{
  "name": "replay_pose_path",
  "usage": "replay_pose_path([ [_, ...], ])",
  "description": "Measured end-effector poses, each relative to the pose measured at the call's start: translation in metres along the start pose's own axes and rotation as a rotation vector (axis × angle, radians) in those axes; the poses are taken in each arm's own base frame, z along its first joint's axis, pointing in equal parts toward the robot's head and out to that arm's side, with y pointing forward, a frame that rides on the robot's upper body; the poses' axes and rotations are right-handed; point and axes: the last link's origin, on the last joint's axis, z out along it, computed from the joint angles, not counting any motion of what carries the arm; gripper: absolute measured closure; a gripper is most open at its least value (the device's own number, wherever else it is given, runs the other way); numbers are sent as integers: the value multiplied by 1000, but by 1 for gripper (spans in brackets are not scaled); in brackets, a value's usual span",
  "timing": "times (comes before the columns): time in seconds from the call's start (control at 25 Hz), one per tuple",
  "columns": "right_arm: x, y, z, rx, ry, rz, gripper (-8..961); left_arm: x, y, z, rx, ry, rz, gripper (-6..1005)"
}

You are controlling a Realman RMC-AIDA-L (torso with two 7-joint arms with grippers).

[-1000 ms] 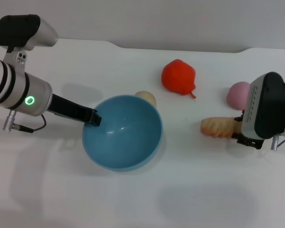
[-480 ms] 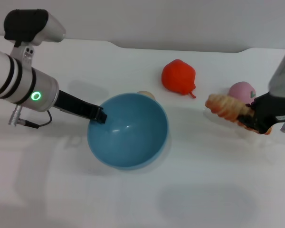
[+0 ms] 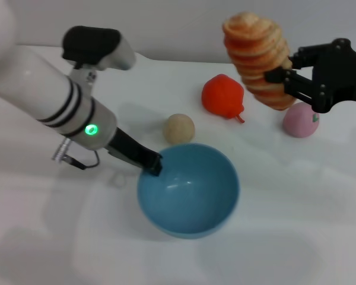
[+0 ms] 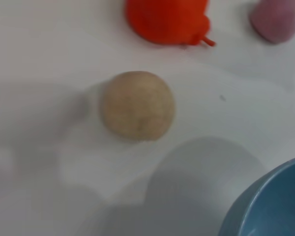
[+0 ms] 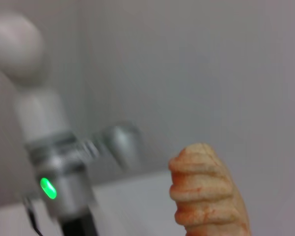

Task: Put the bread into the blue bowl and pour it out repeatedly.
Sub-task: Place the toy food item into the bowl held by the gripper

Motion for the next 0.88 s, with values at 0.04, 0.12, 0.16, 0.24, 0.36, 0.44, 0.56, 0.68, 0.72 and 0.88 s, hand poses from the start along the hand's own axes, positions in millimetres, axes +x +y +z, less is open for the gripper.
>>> replay_pose_path([
  [0.04, -4, 3, 0, -21, -30, -12, 744, 2, 4, 3, 2, -8, 11, 975],
  [0.12, -4, 8, 3, -47, -43, -25, 763, 8, 11, 8, 9, -13, 33, 974],
  [0.16, -3, 11, 6, -63, -42, -27, 772, 11, 15, 10, 10, -10, 43, 974],
  [0.24, 3, 17, 15, -102, -29, -28, 782, 16, 22, 11, 4, -2, 58, 974],
  [0.36, 18, 25, 24, -146, -9, -39, 787, 22, 29, 12, -21, 21, 62, 974],
  [0.44, 29, 29, 28, -161, -1, -36, 790, 24, 32, 12, -43, 38, 55, 974],
  [0.56, 46, 34, 31, -178, 10, -11, 794, 26, 34, 11, -65, 50, 45, 974],
  [0.68, 60, 36, 32, -183, 22, 9, 797, 27, 35, 9, -71, 56, 44, 975],
  [0.72, 63, 37, 31, -183, 28, 9, 799, 27, 34, 9, -71, 56, 44, 975],
  [0.88, 71, 39, 26, -176, 35, -11, 792, 27, 34, 8, -71, 55, 43, 975],
])
